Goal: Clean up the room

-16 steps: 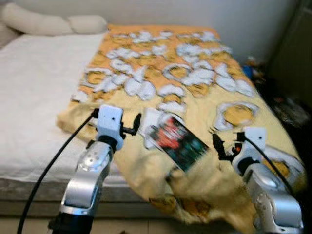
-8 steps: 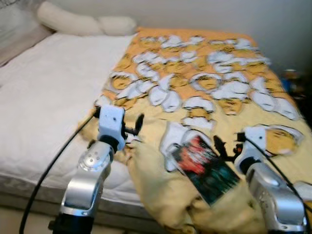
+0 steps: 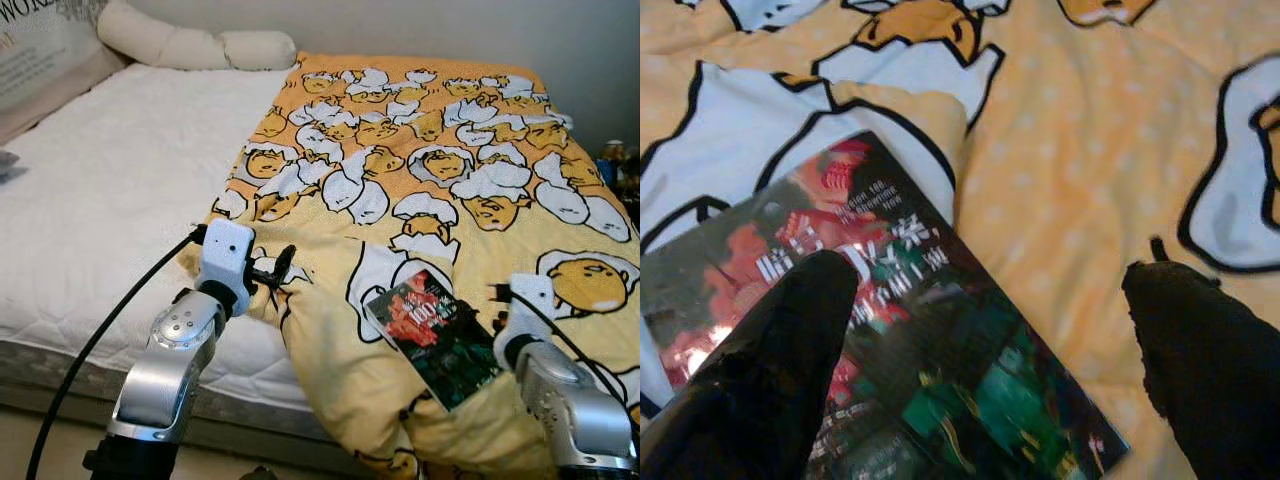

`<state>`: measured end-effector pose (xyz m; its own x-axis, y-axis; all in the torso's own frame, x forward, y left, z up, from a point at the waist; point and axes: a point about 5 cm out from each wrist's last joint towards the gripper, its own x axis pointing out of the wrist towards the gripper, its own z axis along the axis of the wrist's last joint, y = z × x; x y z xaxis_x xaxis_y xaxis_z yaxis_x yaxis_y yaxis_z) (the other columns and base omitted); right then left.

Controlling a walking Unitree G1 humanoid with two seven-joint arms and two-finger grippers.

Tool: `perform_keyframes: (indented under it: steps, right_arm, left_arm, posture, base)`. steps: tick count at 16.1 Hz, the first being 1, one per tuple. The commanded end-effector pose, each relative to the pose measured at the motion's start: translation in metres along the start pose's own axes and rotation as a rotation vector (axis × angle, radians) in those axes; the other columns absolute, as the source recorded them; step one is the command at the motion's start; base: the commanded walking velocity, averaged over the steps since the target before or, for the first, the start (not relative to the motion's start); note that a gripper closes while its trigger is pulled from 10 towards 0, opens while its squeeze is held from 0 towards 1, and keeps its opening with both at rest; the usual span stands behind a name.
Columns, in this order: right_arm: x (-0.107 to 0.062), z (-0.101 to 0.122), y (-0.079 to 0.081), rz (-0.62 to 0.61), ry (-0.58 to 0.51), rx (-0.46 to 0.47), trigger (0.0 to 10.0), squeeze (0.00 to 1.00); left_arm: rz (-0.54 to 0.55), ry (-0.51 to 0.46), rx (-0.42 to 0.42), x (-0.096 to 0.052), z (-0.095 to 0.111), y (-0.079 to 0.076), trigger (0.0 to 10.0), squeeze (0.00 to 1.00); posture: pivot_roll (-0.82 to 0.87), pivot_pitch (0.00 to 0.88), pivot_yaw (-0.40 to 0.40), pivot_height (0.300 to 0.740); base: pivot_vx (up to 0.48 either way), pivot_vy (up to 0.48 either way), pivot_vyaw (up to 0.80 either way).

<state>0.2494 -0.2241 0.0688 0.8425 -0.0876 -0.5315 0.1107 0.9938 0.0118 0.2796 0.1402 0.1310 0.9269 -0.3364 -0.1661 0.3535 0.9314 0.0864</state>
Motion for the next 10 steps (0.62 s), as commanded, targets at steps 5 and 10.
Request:
perform_keyframes:
  steps: [5,10]
  right_arm:
    - [0.016,-0.015,-0.038,0.061,0.178,0.261,10.0,1.00]
    - [0.019,-0.025,-0.070,0.109,0.256,0.314,10.0,1.00]
  left_arm:
    - [-0.193,0.010,-0.009,0.002,0.011,-0.009,10.0,0.81]
    - [-0.542,0.138,-0.012,-0.012,0.002,-0.031,10.0,0.81]
  posture:
    - [-0.02,0.000,0.078,0.740]
    - [-0.01,0.000,0.078,0.740]
  base:
    - [0.000,0.000,0.00]
    - [0.000,0.000,0.00]
